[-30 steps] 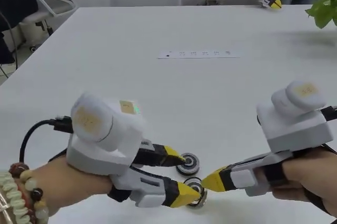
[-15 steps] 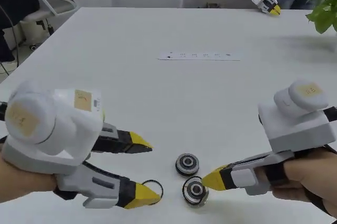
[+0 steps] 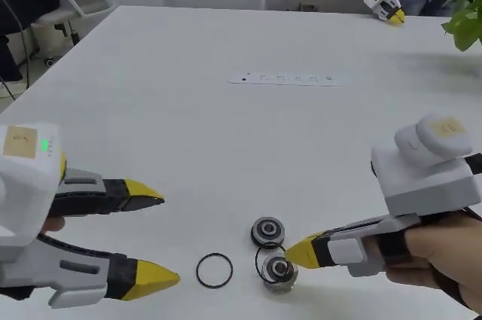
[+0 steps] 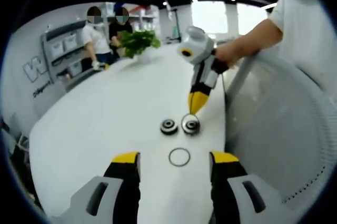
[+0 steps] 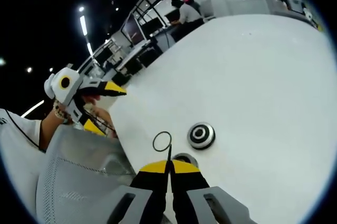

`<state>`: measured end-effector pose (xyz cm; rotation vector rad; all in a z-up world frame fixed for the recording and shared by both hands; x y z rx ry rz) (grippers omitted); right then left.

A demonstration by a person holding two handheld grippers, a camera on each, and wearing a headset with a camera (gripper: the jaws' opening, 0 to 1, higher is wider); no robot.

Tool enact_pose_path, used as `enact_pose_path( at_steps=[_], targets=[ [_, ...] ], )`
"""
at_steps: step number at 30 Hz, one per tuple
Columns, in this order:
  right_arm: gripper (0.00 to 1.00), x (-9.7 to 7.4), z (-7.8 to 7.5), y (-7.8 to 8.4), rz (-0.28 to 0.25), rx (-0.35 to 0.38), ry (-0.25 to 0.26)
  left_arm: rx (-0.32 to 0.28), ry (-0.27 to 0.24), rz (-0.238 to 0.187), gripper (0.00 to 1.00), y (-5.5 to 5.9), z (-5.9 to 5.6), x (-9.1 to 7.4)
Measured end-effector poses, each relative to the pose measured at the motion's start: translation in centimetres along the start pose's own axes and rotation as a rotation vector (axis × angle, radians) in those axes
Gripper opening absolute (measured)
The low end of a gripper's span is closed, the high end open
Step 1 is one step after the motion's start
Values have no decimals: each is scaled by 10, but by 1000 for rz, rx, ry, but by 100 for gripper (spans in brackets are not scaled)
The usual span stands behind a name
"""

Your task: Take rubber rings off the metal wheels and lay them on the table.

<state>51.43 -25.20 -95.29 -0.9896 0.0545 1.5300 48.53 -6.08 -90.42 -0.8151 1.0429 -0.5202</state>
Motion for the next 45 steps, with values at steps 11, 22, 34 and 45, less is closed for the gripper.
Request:
enact_pose_path(
  at_steps=[11,22,34,45],
  targets=[
    [0,-5,9,-12,-23,-20,-21,-106,-125,-21,64,19,2,-32],
    [0,-3,30,-28,-21,-73,-58,-203,-194,-36,79,33,-4,-43],
    [0,23,49,-37,8,-117,-107,-266,-240,-26,90,43,-8,-51],
    [0,55,56,-30,65,-128,-127,-294,-258,-41,92,42,-11,-53]
  ],
)
Point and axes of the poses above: the centre of the closed fingertips' face, and the gripper's own axes: x roughly forward along the fingers, z roughly to its left, y roughly out of its underside, the point moved 5 cm from there along -x, roughly backward along the fingers, and after that the axes turned 11 degrees about x, right-handed, at the moved point
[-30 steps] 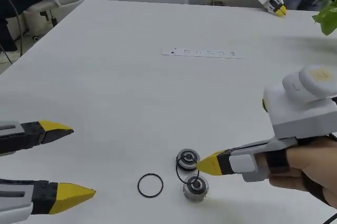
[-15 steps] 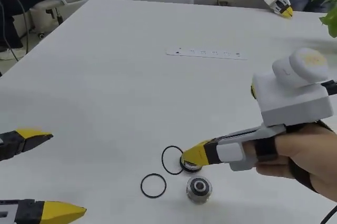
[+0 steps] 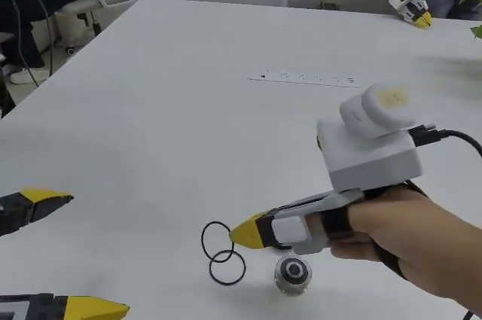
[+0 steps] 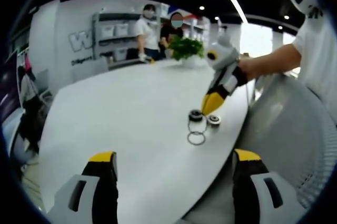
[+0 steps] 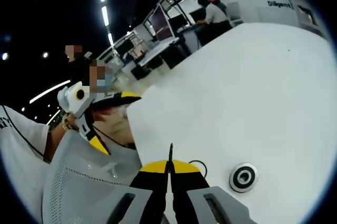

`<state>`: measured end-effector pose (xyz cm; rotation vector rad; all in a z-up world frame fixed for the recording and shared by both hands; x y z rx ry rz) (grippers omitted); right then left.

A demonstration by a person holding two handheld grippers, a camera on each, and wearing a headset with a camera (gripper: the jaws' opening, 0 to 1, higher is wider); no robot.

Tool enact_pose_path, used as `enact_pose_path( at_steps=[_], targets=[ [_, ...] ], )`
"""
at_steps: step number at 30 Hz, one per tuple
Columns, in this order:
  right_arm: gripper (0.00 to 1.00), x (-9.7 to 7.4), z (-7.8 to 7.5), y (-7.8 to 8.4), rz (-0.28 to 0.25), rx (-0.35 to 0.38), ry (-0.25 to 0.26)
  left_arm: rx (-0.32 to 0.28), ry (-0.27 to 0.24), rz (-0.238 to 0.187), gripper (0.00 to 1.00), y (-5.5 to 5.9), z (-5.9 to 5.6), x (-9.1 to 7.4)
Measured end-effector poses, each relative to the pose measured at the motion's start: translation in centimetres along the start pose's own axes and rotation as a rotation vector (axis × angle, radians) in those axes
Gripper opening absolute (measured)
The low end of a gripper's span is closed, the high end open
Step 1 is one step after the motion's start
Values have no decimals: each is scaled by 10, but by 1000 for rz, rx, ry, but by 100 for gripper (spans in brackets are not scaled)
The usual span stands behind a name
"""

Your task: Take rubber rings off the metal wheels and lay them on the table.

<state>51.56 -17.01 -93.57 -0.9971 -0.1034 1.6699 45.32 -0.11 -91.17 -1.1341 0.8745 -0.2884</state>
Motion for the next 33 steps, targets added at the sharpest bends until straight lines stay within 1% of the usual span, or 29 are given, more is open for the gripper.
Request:
enact_pose_path(
  at_steps=[6,11,19,25,30,33],
  targets=[
    [0,15,-7,9,40,10,5,-5,-4,-1,91,1,0,-1],
    [0,22,-13,15,69,18,18,-9,-9,-4,90,1,-1,-2],
    [0,25,-25,22,89,29,56,-22,-20,-7,89,2,0,-3],
    [0,25,-30,23,91,12,94,-18,-20,-3,89,2,0,-3],
    [0,27,-33,24,98,-26,126,-14,-18,1,89,2,0,-3],
    [0,26,-33,23,100,-40,128,-14,-19,1,89,2,0,-3]
  ],
)
Point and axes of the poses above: the centre of the closed fingertips' face, and the gripper's own axes: x roughly forward along the fingers, z roughly to its left, y roughly out of its underside, the point moved 5 cm from there along -x, roughly backward along the fingers, and after that the axes turned 11 degrees about x, right-handed, at the moved point
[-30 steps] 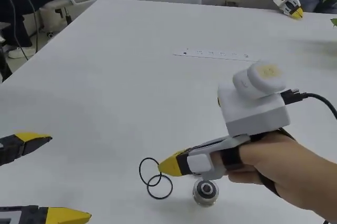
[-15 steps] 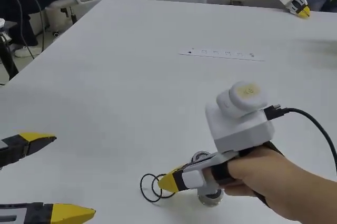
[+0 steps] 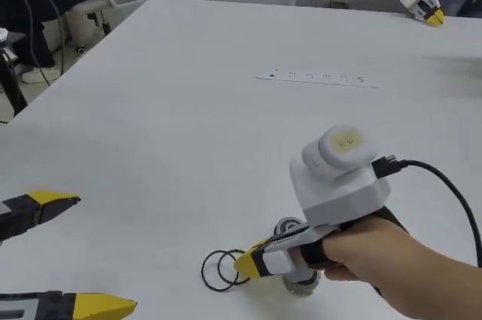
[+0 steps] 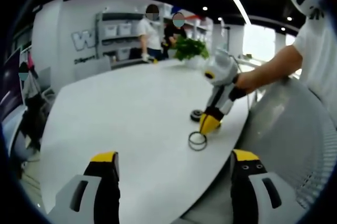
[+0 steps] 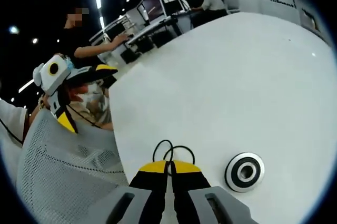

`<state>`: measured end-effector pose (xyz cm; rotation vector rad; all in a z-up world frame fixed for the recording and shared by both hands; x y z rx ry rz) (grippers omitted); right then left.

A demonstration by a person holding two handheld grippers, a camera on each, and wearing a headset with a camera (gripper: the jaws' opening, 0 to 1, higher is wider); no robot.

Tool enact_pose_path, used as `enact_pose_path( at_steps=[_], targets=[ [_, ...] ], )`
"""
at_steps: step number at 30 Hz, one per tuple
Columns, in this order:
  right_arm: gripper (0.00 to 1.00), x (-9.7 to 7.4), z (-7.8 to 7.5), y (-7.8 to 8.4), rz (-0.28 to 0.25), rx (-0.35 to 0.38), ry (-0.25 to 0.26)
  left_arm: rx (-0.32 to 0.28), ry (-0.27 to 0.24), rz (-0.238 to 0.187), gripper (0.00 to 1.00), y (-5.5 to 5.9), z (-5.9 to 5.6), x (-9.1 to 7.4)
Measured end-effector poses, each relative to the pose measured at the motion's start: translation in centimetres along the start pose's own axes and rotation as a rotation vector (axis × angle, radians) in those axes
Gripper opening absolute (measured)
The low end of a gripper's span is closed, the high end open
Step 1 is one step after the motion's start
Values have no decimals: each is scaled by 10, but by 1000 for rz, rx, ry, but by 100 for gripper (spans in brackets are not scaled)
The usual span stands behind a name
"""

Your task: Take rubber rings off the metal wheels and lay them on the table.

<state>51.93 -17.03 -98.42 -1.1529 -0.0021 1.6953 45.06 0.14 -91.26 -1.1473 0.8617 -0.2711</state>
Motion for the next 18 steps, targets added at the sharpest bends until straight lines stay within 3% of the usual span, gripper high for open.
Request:
enact_pose_path(
  at_steps=[9,18],
  targets=[
    [7,-5,-2,-2,-3,-37,19,1,-5,1,89,0,1,-1],
    [11,-22,-2,-5,-13,-90,29,1,-8,1,89,1,2,-2]
  ],
)
Point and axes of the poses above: the centre of the closed fingertips' face, and the gripper's own axes: x roughly forward along the fingers, z roughly to its left, y roughly out of its underside, the point moved 5 cm from there along -x, roughly backward along the fingers, and after that the axes turned 11 degrees about x, right-handed, at the moved point
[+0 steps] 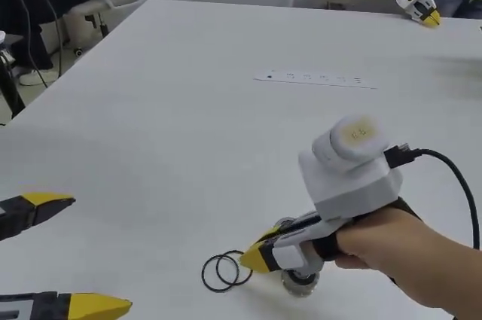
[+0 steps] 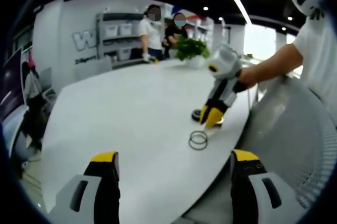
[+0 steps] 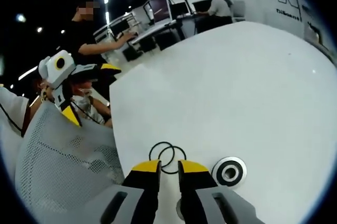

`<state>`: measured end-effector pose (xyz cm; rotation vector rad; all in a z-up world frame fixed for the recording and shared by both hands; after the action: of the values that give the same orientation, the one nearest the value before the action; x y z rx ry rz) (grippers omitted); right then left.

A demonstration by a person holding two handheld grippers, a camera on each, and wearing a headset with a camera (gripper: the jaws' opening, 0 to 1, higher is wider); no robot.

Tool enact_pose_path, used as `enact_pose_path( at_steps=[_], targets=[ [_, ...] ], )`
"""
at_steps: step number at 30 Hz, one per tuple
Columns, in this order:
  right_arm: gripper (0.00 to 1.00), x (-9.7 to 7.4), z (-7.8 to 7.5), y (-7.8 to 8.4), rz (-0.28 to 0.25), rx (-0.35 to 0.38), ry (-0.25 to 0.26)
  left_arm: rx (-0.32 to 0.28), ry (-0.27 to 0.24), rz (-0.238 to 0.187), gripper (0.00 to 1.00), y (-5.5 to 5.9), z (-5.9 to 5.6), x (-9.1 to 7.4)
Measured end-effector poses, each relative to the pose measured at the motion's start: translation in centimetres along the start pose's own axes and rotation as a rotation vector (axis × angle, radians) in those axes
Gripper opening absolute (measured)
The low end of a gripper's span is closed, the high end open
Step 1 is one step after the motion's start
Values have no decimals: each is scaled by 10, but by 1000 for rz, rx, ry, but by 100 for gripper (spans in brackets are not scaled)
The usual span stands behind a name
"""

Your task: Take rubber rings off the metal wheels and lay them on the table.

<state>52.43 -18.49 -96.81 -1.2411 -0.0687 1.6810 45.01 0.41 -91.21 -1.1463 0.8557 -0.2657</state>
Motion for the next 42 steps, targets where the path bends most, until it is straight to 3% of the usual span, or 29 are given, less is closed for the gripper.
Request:
enact_pose_path(
  at_steps=[14,32,42],
  targets=[
    [18,-35,9,-10,-38,-121,15,11,13,9,88,1,-1,2],
    [33,-92,21,-45,-226,-224,-13,27,24,12,88,-2,1,2],
    [37,-116,6,-53,-328,-201,-5,50,25,3,88,-13,7,2]
  ],
)
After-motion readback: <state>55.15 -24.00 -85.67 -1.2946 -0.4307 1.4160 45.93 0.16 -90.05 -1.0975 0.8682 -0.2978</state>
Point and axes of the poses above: the centre of the closed fingertips' face, and the gripper's own axes: x roughly forward along the fingers, z roughly to its left, y roughly out of its underside, the point moved 5 cm from there along -x, roughly backward along the fingers, and after that the axes turned 11 degrees about x, right-handed, at the moved point
